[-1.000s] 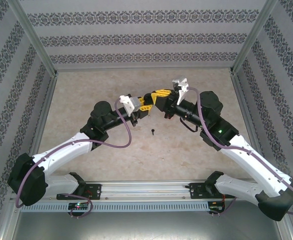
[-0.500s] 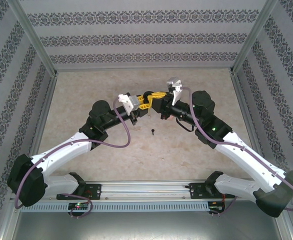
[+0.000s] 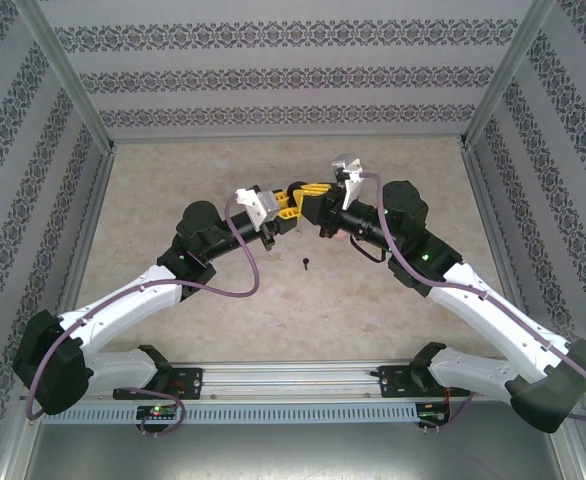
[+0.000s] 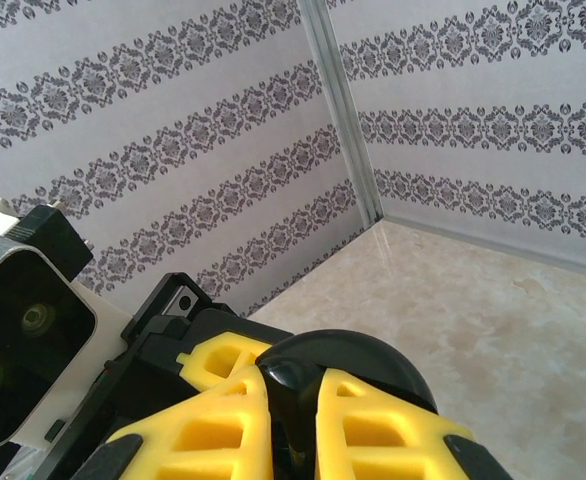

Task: Insert the wireless bluetooth earbuds into the charging case

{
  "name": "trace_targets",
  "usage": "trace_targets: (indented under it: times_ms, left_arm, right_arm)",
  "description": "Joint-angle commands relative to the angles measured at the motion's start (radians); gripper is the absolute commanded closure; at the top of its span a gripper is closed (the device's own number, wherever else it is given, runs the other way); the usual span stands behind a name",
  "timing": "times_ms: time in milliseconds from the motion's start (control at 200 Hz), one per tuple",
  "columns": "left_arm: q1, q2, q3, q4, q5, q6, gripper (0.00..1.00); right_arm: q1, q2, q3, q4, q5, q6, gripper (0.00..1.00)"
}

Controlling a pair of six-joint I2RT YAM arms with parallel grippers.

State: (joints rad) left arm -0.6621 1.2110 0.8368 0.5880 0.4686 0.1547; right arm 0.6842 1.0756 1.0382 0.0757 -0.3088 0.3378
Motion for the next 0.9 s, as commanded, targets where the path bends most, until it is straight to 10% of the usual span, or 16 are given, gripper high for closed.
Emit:
trace_targets:
  times_ms: [0, 669, 894]
  left_arm:
    - [-0.024, -0.03, 0.038, 0.024, 0.023, 0.017, 1.0]
    - [-0.025, -0.031, 0.056, 0.019, -0.044, -0.024, 1.0]
    - [-0.025, -0.015, 0.056, 0.019, -0.045, -0.038, 1.0]
  right_arm:
    - [-0.006, 0.01, -0.007, 0.033, -0.013, 0.01, 0.86]
    - [-0.014, 0.023, -0.001, -0.131, -0.152, -0.108, 0.86]
    - [-0.021, 0.026, 0.028, -0.142, -0.045, -0.072, 0.6]
